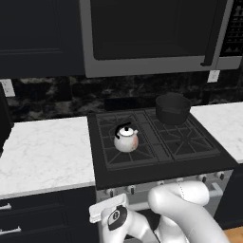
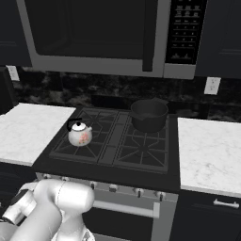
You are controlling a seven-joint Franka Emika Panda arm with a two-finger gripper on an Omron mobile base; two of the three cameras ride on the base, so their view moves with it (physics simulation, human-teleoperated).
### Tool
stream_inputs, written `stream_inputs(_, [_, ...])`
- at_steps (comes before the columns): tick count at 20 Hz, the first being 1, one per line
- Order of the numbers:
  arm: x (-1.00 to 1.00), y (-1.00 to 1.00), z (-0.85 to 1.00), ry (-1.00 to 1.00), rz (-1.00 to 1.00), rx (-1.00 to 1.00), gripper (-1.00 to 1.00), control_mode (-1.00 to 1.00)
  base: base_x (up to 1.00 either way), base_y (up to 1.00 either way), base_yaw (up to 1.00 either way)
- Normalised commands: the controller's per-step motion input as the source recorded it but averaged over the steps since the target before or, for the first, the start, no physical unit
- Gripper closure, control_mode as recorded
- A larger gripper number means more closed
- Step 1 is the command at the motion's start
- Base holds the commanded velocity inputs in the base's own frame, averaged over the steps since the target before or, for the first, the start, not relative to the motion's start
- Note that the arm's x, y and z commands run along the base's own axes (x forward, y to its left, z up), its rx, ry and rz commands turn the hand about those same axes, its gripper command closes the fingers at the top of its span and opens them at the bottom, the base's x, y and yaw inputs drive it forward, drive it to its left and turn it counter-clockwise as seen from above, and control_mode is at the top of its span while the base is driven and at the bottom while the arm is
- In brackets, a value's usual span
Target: Pick the kettle from the counter and place it on a stove burner. Then turn the burner on.
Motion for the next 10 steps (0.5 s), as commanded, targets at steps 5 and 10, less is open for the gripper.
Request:
stream_inputs(5, [0.14, 0.25, 0.00, 0.00, 0.06, 0.00, -1.00, -1.00, 0.00, 0.00, 0.00])
stream_inputs(10, [0.16, 0.33, 0.04, 0.00, 0.11, 0.00, -1.00, -1.00, 0.00, 0.00, 0.00])
